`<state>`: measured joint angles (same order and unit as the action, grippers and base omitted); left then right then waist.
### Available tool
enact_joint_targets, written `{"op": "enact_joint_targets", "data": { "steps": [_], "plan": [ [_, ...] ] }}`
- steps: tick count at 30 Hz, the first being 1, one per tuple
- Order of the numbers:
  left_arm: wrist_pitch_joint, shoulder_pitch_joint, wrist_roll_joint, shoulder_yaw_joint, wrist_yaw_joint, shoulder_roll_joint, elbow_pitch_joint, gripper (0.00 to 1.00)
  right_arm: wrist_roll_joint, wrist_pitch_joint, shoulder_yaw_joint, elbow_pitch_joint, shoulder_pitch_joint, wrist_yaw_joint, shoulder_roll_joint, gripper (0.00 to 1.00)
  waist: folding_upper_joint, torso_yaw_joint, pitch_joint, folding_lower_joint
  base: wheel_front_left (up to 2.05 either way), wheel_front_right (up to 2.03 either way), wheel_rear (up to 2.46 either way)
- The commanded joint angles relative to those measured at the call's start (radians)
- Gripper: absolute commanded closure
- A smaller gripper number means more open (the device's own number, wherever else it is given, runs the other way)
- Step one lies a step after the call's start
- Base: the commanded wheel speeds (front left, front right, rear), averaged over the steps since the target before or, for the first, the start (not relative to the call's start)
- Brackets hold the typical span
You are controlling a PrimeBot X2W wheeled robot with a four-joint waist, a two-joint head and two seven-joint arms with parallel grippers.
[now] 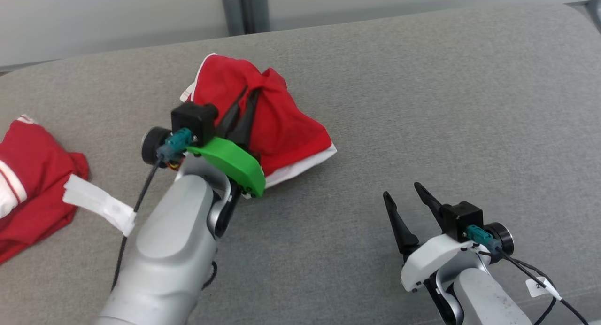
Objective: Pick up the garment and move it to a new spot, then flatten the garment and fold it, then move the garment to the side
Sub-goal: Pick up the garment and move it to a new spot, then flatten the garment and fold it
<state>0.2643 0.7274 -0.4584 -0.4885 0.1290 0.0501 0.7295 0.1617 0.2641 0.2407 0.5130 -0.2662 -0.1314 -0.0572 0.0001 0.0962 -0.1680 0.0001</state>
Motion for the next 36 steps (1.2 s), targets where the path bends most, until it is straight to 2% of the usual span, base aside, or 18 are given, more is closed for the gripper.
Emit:
{"op": "enact_joint_targets", "data": {
  "steps": [1, 3, 6, 7, 8, 13, 20, 28, 33, 36],
  "plan": [
    [0.0, -0.041, -0.032, -0.023, 0.003, 0.002, -0.02, 1.0, 0.006, 0.0, -0.001, -0.01, 0.012, 0.001, 0.001, 0.0, -0.0001, 0.071, 0.021, -0.0001, 0.0, 0.0, 0.0],
    [0.0, -0.07, -0.048, -0.05, 0.0, 0.003, -0.04, 1.0, 0.007, 0.0, -0.004, -0.017, 0.016, 0.001, 0.001, 0.0, -0.0001, 0.084, 0.024, -0.0001, 0.0, 0.0, 0.0],
    [0.0, -0.126, -0.042, -0.068, -0.033, 0.004, -0.053, 1.0, 0.009, 0.0, -0.009, -0.028, 0.02, 0.001, 0.002, 0.0, -0.0001, 0.095, 0.032, -0.0001, 0.0, 0.0, 0.0],
    [0.0, -0.143, -0.03, -0.063, -0.048, 0.004, -0.052, 0.83, 0.01, 0.0, -0.014, -0.034, 0.019, 0.001, 0.002, 0.0, -0.0001, 0.096, 0.034, -0.0001, 0.0, 0.0, 0.0],
    [0.0, -0.154, -0.018, -0.057, -0.058, 0.004, -0.052, 0.02, 0.011, 0.001, -0.017, -0.037, 0.021, 0.001, 0.003, 0.0, -0.0001, 0.096, 0.037, -0.0001, 0.0, 0.0, 0.0],
    [0.0, -0.248, 0.046, 0.037, -0.104, 0.012, -0.065, 0.0, 0.004, 0.001, -0.04, -0.067, 0.041, 0.001, 0.003, 0.0, -0.0001, 0.081, 0.068, -0.0001, 0.0, 0.0, 0.0],
    [0.0, -0.427, 0.133, 0.235, -0.136, 0.03, -0.196, 0.0, 0.007, 0.001, -0.075, -0.121, 0.074, 0.001, 0.005, 0.0, -0.0001, 0.046, 0.128, -0.0001, 0.0, 0.0, 0.0],
    [0.0, -0.647, 0.223, 0.425, -0.136, 0.013, -0.353, 0.0, 0.005, 0.001, -0.107, -0.164, 0.123, 0.001, 0.006, 0.0, -0.0001, 0.014, 0.173, -0.0001, 0.0, 0.0, 0.0],
    [0.0, -0.746, 0.249, 0.483, -0.128, 0.005, -0.388, 0.0, 0.02, 0.001, -0.111, -0.164, 0.156, 0.001, 0.006, 0.0, -0.0001, 0.001, 0.195, -0.0001, 0.0, 0.0, 0.0],
    [0.0, -0.784, 0.213, 0.515, -0.136, 0.002, -0.43, 0.0, 0.023, 0.001, -0.111, -0.164, 0.17, 0.001, 0.006, 0.0, -0.0001, -0.004, 0.196, -0.0001, 0.0, 0.0, 0.0]
  ]
}}
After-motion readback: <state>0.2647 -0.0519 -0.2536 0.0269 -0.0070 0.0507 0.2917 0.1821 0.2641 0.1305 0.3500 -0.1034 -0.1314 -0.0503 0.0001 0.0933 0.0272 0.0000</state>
